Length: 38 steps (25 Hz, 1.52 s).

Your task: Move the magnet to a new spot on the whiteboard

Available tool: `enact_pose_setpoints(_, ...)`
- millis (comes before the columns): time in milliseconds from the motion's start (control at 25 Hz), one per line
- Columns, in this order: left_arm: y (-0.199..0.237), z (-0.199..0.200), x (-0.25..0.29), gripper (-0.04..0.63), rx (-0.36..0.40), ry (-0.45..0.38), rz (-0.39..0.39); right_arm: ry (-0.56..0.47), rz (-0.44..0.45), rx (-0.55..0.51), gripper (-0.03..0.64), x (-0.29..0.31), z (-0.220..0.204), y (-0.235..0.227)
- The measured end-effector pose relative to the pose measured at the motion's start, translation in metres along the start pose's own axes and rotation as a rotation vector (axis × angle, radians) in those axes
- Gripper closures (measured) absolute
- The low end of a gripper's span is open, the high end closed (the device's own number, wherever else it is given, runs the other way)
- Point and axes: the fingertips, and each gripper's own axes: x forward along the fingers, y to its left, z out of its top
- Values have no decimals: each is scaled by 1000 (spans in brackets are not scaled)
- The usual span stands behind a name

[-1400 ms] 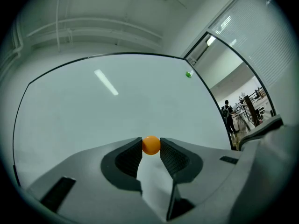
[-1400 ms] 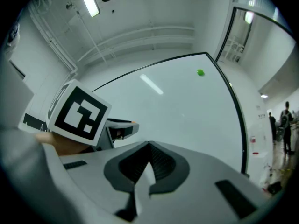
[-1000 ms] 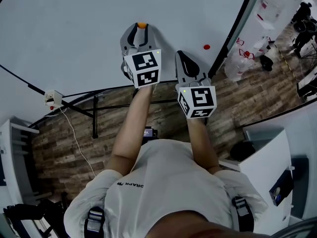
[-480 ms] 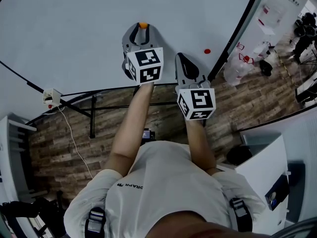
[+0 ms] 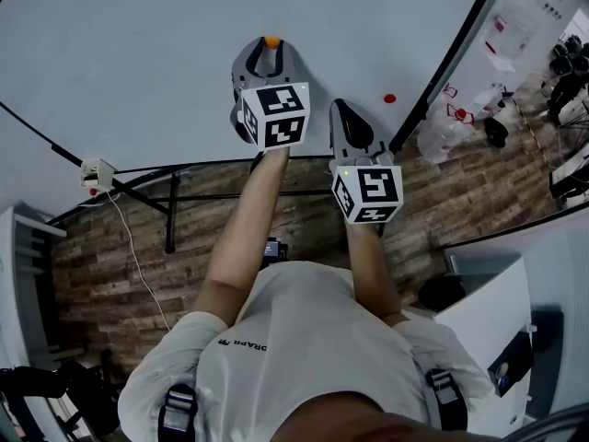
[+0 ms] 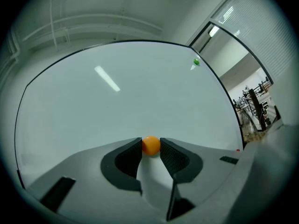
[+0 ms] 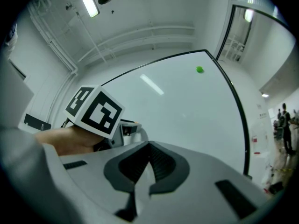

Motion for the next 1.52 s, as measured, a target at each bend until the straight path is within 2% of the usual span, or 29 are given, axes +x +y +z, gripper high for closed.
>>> enact_pose_setpoints(880, -2, 1, 7, 473, -7, 14, 4, 12, -4, 8, 604, 0, -2, -3)
enact_pose_setpoints(1200, -2, 0, 2, 437, -18, 21, 17, 8, -3, 10, 604, -4, -1, -3)
enact_pose_setpoints(1520, 1, 8, -21, 439, 18, -48, 38, 5, -6, 13, 604, -5, -1, -1)
